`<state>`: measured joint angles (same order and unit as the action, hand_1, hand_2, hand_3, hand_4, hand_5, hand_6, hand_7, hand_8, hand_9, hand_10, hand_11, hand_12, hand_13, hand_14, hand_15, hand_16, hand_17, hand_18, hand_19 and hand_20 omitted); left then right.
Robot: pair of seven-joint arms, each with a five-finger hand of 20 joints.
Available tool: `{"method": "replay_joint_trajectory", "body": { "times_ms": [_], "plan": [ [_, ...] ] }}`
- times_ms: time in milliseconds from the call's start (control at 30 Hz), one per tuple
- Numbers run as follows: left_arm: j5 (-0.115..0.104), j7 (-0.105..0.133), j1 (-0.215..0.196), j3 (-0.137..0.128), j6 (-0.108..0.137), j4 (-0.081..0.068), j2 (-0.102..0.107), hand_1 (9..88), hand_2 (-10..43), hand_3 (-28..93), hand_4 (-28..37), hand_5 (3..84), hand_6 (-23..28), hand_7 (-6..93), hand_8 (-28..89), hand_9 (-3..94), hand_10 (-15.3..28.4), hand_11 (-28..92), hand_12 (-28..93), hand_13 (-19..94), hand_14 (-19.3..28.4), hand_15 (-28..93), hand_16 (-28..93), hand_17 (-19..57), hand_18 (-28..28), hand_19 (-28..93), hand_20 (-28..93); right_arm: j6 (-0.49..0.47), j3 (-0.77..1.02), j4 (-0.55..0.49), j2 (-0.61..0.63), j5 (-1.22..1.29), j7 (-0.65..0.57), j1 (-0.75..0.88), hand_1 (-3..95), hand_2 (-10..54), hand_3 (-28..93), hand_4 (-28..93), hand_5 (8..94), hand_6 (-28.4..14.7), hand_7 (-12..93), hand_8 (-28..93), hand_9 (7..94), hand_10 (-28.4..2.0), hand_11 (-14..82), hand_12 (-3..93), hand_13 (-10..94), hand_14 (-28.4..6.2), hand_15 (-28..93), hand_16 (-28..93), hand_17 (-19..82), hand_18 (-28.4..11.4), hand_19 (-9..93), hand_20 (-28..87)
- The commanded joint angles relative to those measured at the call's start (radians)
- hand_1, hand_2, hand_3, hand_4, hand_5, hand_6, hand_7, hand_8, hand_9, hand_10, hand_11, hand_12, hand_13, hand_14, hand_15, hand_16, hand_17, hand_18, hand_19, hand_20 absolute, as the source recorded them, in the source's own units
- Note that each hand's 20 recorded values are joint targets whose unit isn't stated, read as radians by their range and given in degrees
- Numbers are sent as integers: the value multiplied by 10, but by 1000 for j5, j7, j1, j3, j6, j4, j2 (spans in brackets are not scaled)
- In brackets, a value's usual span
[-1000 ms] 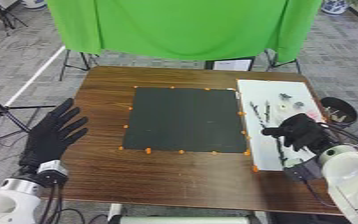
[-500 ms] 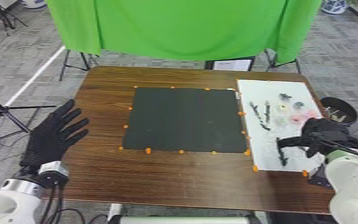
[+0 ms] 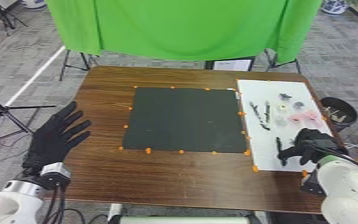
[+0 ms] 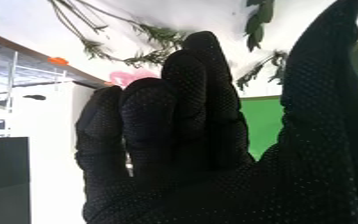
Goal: Arrange flowers
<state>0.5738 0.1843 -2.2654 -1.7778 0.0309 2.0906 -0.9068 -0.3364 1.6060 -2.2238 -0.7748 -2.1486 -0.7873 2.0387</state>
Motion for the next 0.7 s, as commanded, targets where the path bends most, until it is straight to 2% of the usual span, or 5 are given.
{"method": "replay_joint_trajectory", "body": {
  "times_ms": [33, 267, 433, 567, 700],
  "plan": [
    [3, -11, -5, 1, -11, 0, -10, 236, -57, 681, -283, 233, 34, 170, -107, 196, 102, 140, 179, 154, 151, 274, 6, -110, 189, 337, 89, -8, -6, -1, -9, -5, 0, 23, 347, -95, 563, -283, 592, -14, 387, -154, 601, -129, 588, 414, 587, -117, 811, 357, 259, -214, 836, 444],
    [4, -15, -2, 4, -14, -3, -10, 235, -55, 682, -283, 234, 35, 171, -107, 197, 104, 142, 177, 156, 152, 275, 5, -109, 189, 336, 88, -13, -35, 16, -19, -19, -10, 25, 421, -95, 387, -283, 594, -15, 384, -151, 600, -130, 591, 412, 583, -118, 813, 351, 257, -216, 834, 447],
    [3, -18, 4, 10, -20, -7, -7, 236, -55, 685, -283, 234, 35, 172, -107, 198, 103, 142, 176, 156, 153, 278, 4, -109, 188, 336, 88, -3, -53, 25, -28, -21, -3, 31, 454, -95, 322, -283, 596, -14, 386, -153, 603, -129, 592, 412, 584, -119, 814, 347, 257, -216, 834, 447],
    [3, -19, 8, 10, -22, -8, -4, 236, -54, 686, -283, 234, 35, 172, -108, 198, 104, 142, 176, 156, 153, 279, 3, -109, 188, 336, 88, -7, -60, 20, -32, -23, -4, 23, 493, -95, 219, -280, 597, -13, 389, -155, 607, -130, 592, 415, 587, -119, 814, 345, 259, -215, 834, 446],
    [4, -24, 7, 9, -26, -8, -4, 237, -53, 685, -283, 235, 35, 171, -107, 198, 103, 142, 176, 157, 153, 279, 3, -110, 189, 337, 89, -29, -45, 10, -41, 16, -10, 18, 496, -95, 152, -224, 594, -17, 381, -150, 599, -131, 588, 424, 583, -117, 811, 351, 259, -216, 835, 445]
  ]
}}
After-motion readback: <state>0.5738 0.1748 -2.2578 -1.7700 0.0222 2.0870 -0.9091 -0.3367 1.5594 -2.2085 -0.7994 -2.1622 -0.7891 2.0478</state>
